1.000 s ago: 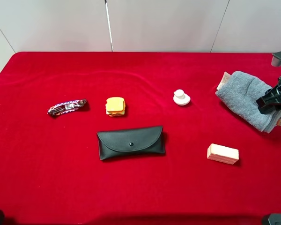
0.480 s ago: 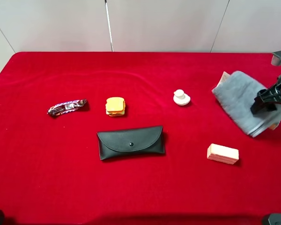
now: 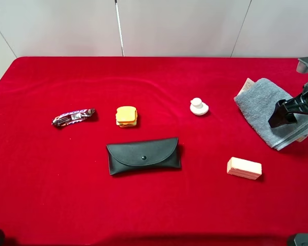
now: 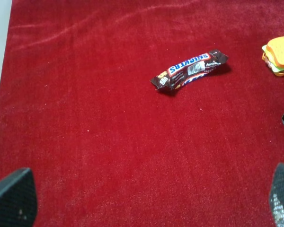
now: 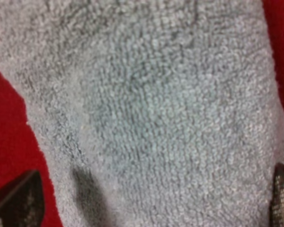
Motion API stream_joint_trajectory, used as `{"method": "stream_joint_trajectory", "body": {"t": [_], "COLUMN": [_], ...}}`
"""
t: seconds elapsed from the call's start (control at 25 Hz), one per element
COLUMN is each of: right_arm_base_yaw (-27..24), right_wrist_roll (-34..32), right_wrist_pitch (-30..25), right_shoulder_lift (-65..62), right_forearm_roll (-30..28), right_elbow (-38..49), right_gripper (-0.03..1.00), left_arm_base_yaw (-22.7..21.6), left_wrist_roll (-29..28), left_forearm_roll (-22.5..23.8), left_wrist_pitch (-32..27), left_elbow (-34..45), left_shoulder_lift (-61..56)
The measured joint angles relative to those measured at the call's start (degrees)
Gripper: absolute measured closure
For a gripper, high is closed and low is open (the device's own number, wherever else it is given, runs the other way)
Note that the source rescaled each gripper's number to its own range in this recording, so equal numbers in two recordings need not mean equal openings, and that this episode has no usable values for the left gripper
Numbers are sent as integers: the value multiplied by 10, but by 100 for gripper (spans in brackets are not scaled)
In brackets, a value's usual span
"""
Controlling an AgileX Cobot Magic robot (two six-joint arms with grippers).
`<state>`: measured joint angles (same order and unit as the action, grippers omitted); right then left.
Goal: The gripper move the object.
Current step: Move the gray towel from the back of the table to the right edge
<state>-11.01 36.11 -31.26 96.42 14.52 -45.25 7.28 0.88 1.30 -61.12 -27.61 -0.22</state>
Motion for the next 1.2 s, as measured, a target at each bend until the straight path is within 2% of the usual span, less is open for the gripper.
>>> {"method": "stream_joint_trajectory", "body": {"t": [0.56, 0.84, 1.2], "right_arm_base_yaw": [0, 0, 0], "right_wrist_roll": [-5, -32, -50], "right_wrist_pitch": [2, -2, -70], "right_shoulder_lift": [-6, -45, -139], "right_forearm_roll": [2, 5, 5], "right_elbow": [0, 0, 0], "right_gripper": [-3, -3, -3], "left_arm_base_yaw": [0, 0, 0], "left_wrist_roll": [0, 0, 0], "left_forearm_roll": [0, 0, 0], "left_wrist_pitch": [0, 0, 0], "left_elbow": [0, 0, 0], "left_shoulder_lift": [0, 0, 0]}}
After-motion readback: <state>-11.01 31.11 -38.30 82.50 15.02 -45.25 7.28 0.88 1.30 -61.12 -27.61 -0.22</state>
